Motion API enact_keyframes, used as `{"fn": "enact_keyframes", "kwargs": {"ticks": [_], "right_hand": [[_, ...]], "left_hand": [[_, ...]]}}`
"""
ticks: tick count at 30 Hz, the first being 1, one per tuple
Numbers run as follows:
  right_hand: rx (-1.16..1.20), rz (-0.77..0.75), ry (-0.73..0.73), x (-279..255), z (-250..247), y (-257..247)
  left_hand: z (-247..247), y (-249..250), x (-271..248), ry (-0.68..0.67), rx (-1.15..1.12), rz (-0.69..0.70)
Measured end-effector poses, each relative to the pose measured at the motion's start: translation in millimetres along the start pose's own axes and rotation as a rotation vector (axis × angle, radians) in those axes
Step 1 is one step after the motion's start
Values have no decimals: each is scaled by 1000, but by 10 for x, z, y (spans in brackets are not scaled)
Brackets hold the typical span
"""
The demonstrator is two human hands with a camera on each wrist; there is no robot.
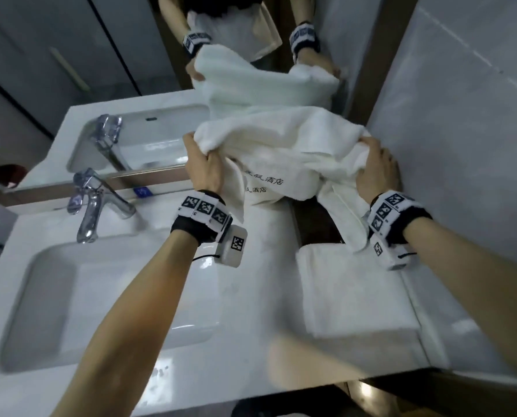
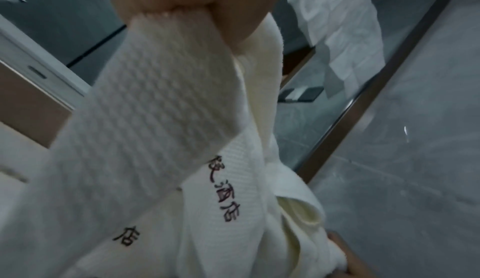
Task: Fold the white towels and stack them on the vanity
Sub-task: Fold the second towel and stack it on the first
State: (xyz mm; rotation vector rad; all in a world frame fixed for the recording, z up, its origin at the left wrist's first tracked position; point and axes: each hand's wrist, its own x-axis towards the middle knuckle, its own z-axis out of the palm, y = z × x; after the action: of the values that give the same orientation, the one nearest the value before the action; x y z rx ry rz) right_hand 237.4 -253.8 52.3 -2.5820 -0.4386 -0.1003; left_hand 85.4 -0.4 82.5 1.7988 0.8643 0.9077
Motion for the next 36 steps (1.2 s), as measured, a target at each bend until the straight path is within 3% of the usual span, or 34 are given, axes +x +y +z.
{"fn": "enact_keyframes", "kwargs": {"ticks": [3,5,10,13,18,21,25,28,32,36], "right_hand": [[384,151,69,-51,-45,-136],[489,191,-8,-92,-15,-216],[685,121,-216,-325,85,-370],[788,66,-302,-481,129,-405],[768,33,-497,-765,282,-448],[760,62,-710,-945,400,-498],[263,-55,-947,-1138,486,-442],[-58,-128,-814,-1173,458,-341],[-169,-95,-527,-1132,281,-226],[-332,-82,-386,-1109,118,-95]], "left_hand": [[-120,-2,-48,-56,-46,-130],[-174,-32,-147,-158,-13,-224],[-296,-174,-571,-215,-83,-399],[-436,-285,-761,-213,-11,-469],[-696,-518,-1075,-211,60,-590],[-798,-667,-1372,-353,112,-711],[-833,-855,-1818,-523,355,-758],[-878,-929,-1988,-574,474,-706],[-1052,-973,-1958,-501,669,-615],[-1192,-1054,-1904,-524,771,-638]]}}
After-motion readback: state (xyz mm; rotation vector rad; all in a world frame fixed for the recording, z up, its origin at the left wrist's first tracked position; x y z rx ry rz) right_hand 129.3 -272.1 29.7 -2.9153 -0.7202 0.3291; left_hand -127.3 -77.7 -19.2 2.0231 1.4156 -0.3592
